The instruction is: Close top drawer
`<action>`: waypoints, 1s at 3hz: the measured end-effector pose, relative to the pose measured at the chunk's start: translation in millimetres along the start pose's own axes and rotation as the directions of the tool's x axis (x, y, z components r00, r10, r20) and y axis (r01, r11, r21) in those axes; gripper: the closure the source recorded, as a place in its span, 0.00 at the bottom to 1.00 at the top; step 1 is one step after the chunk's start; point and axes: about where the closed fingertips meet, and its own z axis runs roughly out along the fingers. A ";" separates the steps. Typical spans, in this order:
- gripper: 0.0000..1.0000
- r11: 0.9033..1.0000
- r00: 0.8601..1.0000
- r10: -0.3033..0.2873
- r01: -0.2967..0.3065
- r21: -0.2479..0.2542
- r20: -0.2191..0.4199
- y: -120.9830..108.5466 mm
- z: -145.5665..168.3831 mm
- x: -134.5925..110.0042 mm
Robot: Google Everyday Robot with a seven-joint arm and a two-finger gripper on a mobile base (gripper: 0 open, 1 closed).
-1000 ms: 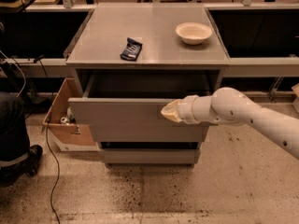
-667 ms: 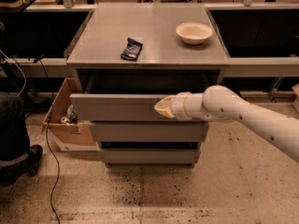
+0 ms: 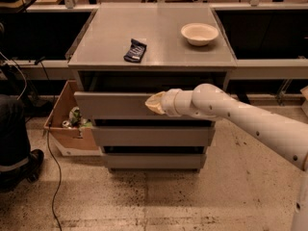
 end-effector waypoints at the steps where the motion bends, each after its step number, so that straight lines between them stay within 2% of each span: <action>1: 1.00 1.000 0.999 -0.013 0.013 0.001 0.044 -2.3 30.2 -21.5; 2: 1.00 1.000 0.999 -0.013 0.013 0.001 0.044 -2.3 30.2 -21.5; 3: 1.00 1.000 0.998 0.014 -0.013 -0.020 0.062 6.7 3.4 -21.9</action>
Offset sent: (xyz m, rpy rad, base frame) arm 0.0227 0.0317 0.0072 0.0343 -0.0378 0.0132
